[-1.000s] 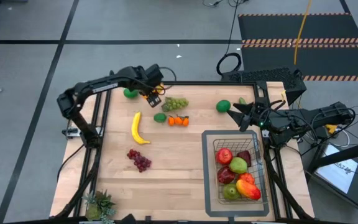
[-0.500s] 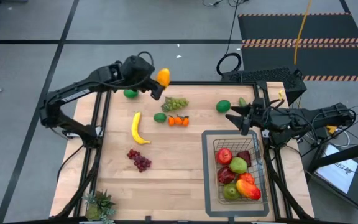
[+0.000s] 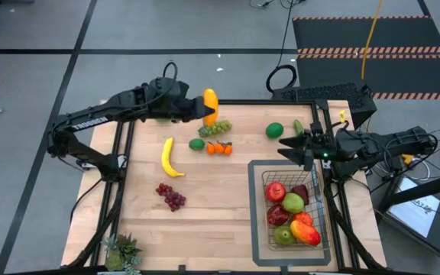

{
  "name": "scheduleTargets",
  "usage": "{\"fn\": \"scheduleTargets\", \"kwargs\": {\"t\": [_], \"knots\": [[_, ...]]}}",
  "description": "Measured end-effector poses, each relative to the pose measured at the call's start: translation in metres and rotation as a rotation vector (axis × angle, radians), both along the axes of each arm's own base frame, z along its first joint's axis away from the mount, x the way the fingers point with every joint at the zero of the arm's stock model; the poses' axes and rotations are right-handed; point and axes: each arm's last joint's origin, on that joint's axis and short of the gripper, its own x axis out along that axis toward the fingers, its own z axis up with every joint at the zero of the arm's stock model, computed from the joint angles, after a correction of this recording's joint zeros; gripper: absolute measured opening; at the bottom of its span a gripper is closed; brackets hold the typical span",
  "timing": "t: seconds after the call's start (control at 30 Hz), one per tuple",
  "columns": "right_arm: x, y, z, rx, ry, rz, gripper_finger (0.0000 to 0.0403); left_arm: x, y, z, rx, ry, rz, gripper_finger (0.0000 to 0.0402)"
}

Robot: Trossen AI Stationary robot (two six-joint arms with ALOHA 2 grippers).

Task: Build produce basket
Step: Put the yellow mango into the wire basket

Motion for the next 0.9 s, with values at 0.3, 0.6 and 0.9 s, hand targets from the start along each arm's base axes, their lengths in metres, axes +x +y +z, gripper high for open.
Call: {"fn": "scheduleTargets", "kwargs": {"t": [0.3, 0.6, 0.9], "knots": [[0.000, 0.002, 0.002, 0.042, -0.017, 0.068, 0.0315, 0.008, -0.020, 0.007, -0.185, -0.125, 0.028, 0.0241], [0.000, 0.003, 0.002, 0.070, -0.022, 0.088, 0.0315, 0.010, -0.036, 0.007, -0.196, -0.119, -0.021, 0.0241], [0.000, 0.003, 0.002, 0.121, -0.027, 0.078, 0.0315, 0.012, -0.038, 0.011, 0.037, -0.119, -0.132, 0.0241]]}}
